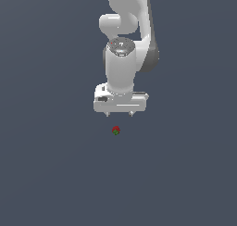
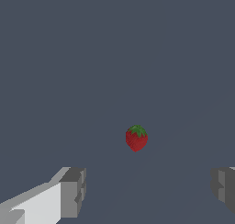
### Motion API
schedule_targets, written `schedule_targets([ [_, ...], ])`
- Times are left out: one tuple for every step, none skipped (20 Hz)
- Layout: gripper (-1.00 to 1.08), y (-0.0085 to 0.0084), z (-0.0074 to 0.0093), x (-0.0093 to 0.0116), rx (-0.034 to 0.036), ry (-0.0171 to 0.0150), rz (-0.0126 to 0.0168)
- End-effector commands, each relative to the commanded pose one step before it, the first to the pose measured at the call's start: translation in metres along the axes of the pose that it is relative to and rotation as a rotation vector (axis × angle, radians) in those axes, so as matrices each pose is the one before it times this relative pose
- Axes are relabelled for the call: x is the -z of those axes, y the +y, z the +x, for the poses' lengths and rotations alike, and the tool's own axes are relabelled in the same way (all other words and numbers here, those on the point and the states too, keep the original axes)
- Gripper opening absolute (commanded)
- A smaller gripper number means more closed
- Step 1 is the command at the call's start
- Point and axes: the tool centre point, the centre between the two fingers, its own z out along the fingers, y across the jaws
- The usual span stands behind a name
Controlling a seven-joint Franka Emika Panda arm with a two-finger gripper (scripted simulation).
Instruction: Pick up the object and move it to a goal position.
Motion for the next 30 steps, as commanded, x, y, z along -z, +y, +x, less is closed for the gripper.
schedule_targets([
  [1.00,0.00001,0.00000,0.00000,0.00000,0.00000,0.00000],
  [1.00,-0.00036,-0.00001,0.00006,0.00087,0.00000,0.00044],
  [1.00,-0.00116,-0.00001,0.00016,0.00280,-0.00003,0.00147],
  [1.00,-0.00179,-0.00002,0.00028,0.00448,-0.00004,0.00227],
  [1.00,-0.00236,-0.00003,0.00041,0.00619,-0.00003,0.00297],
  [1.00,-0.00282,-0.00002,0.00057,0.00789,-0.00001,0.00349],
  [1.00,-0.00303,-0.00001,0.00074,0.00934,0.00005,0.00367],
  [1.00,-0.00243,0.00000,0.00076,0.00857,0.00010,0.00286],
  [1.00,-0.00166,0.00001,0.00067,0.00683,0.00013,0.00185],
  [1.00,-0.00100,0.00001,0.00054,0.00501,0.00012,0.00104],
  [1.00,-0.00050,0.00001,0.00039,0.00328,0.00010,0.00044],
  [1.00,-0.00010,0.00000,0.00022,0.00154,0.00006,0.00003],
  [1.00,0.00013,0.00000,0.00001,0.00000,0.00000,0.00000],
  [1.00,0.00030,-0.00001,-0.00018,-0.00176,-0.00004,-0.00050],
  [1.00,0.00038,-0.00001,-0.00043,-0.00330,-0.00011,-0.00024],
  [1.00,0.00032,-0.00001,-0.00068,-0.00478,-0.00019,-0.00006],
  [1.00,0.00029,0.00000,-0.00093,-0.00632,-0.00026,0.00013],
  [1.00,0.00028,-0.00001,-0.00117,-0.00786,-0.00034,0.00029],
  [1.00,0.00027,-0.00001,-0.00141,-0.00937,-0.00041,0.00041],
  [1.00,0.00030,-0.00001,-0.00165,-0.01087,-0.00049,0.00050],
  [1.00,0.00036,-0.00001,-0.00185,-0.01230,-0.00055,0.00051],
  [1.00,0.00046,-0.00001,-0.00207,-0.01380,-0.00061,0.00046],
  [1.00,0.00057,-0.00001,-0.00229,-0.01538,-0.00067,0.00041],
  [1.00,0.00065,-0.00001,-0.00251,-0.01693,-0.00073,0.00037],
  [1.00,0.00070,-0.00001,-0.00274,-0.01849,-0.00080,0.00037],
  [1.00,0.00075,-0.00001,-0.00298,-0.02005,-0.00087,0.00037],
  [1.00,0.00081,-0.00001,-0.00321,-0.02161,-0.00093,0.00033],
  [1.00,0.00091,-0.00001,-0.00343,-0.02320,-0.00098,0.00025],
  [1.00,0.00099,0.00000,-0.00366,-0.02477,-0.00102,0.00016],
  [1.00,0.00108,0.00001,-0.00389,-0.02636,-0.00106,0.00006],
])
